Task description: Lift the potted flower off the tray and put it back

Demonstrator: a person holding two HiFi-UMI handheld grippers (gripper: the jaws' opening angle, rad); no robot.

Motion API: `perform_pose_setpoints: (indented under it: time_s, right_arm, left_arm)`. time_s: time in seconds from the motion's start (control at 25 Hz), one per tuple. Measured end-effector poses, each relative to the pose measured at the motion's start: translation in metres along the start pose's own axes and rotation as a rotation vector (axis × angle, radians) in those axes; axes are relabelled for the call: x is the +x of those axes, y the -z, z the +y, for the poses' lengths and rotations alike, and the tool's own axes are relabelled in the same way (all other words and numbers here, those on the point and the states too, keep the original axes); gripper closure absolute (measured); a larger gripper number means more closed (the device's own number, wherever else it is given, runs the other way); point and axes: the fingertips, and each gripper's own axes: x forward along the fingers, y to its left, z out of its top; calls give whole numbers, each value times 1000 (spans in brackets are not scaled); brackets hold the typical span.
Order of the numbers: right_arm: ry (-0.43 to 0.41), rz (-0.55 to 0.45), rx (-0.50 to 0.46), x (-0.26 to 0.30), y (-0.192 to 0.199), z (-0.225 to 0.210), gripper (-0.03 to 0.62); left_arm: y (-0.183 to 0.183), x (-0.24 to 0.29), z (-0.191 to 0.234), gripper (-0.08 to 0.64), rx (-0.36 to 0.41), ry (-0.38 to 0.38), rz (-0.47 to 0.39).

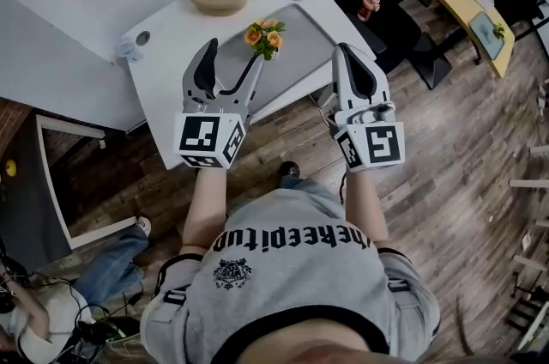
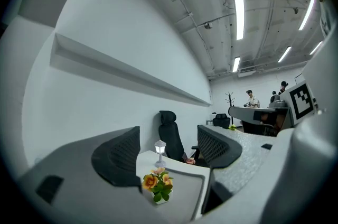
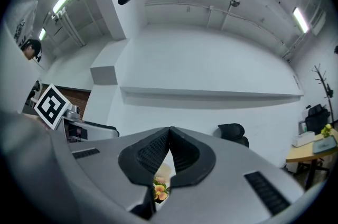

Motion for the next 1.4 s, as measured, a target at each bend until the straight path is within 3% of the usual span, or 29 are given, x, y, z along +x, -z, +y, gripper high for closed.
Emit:
perform_pose_setpoints:
  time_s: [0.32,0.68,1.0,1.4]
  right_arm:
    - [-64,28,29,39,24,-22,591]
    - [-101,105,78,69,69,-38,591]
    - [-99,182,97,74,103,-51,591]
    - [-74,268,96,66,136,-66,591]
  left_arm:
    - [36,38,12,238,-25,-56,83]
    - [117,68,17,238,-117,-85,257]
    - [188,85,25,238,-170,-133,398]
    - [256,112,31,230,-175,-169,522]
